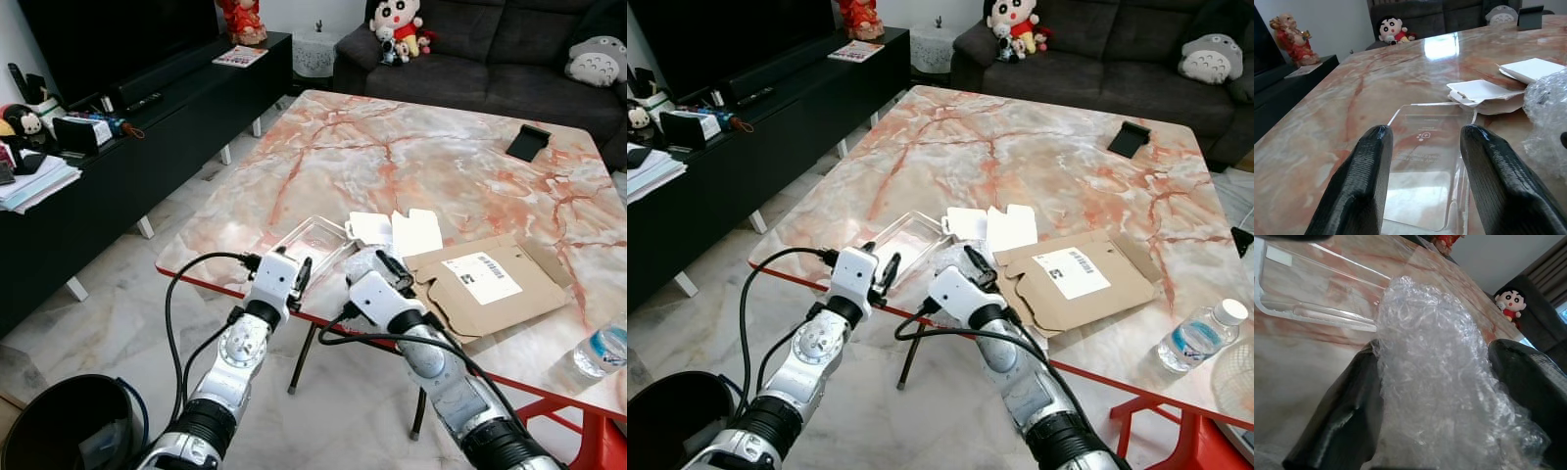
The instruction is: Picking trash to rubbish bin
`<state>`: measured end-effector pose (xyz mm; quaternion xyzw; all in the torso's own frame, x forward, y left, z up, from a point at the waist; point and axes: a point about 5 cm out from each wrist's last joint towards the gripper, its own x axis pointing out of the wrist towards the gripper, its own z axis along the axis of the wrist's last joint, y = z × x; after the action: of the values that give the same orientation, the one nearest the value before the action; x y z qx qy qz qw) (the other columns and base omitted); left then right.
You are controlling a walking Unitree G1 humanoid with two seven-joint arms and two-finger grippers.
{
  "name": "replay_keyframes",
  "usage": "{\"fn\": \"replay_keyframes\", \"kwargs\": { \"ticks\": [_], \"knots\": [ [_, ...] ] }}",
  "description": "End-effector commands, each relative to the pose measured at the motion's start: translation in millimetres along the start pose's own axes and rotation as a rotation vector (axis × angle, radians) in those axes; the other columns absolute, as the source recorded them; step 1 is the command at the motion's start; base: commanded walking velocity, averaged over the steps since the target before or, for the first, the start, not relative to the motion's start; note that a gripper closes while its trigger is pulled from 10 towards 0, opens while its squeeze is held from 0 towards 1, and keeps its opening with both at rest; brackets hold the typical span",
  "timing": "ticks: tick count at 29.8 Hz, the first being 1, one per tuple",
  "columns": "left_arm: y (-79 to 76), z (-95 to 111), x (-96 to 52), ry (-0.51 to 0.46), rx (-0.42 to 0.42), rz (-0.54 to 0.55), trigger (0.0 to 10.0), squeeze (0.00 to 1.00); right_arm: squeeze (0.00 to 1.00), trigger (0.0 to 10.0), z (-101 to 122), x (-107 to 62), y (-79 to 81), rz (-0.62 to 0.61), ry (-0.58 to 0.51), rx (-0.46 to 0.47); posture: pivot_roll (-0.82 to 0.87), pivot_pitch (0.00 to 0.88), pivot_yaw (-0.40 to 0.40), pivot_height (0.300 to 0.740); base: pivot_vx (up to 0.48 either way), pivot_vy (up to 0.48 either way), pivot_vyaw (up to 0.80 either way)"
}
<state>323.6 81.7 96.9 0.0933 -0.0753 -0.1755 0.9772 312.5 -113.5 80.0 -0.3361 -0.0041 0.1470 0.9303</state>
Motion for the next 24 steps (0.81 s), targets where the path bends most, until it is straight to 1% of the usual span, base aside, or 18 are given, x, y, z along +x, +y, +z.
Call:
{"fn": "replay_keyframes", "kwargs": {
  "ticks": [1, 11, 16, 18, 19, 24],
  "knots": [
    [0.4, 0.3, 1.9, 0.011, 0.001, -0.003, 10.0, 0.00, 0.00, 0.0, 0.7, 2.2, -4.8, -0.020, -0.001, 0.016, -0.10, 0.026, -0.034, 0.740, 0.000, 0.000, 0.00],
    [-0.1, 0.1, 1.9, 0.012, -0.004, -0.003, 10.0, 0.00, 0.00, 0.0, 1.9, 3.4, -4.8, -0.021, -0.011, 0.020, -0.10, 0.028, -0.036, 0.740, 0.000, 0.000, 0.00],
    [-0.4, -0.7, 1.4, 0.015, -0.009, -0.002, 10.0, 0.00, 0.00, 0.0, 3.3, 4.4, -5.8, -0.033, -0.011, 0.086, -0.10, 0.028, -0.036, 0.740, 0.000, 0.000, 0.00],
    [-0.2, -0.7, 1.4, 0.015, -0.016, 0.002, 10.0, 0.00, 0.00, 0.0, 4.5, 5.5, -7.8, -0.044, -0.009, 0.137, -0.10, 0.027, -0.036, 0.740, 0.000, 0.000, 0.00],
    [-0.2, -0.7, 1.4, 0.015, -0.016, 0.002, 10.0, 0.00, 0.00, 0.0, 4.5, 5.5, -7.8, -0.044, -0.009, 0.137, -0.10, 0.027, -0.036, 0.740, 0.000, 0.000, 0.00],
    [0.3, -0.5, 1.6, 0.015, -0.027, 0.006, 10.0, 0.00, 0.00, 0.0, 9.4, 7.0, -12.1, -0.058, -0.020, 0.208, -0.10, 0.028, -0.035, 0.740, 0.000, 0.000, 0.00]
  ]
}}
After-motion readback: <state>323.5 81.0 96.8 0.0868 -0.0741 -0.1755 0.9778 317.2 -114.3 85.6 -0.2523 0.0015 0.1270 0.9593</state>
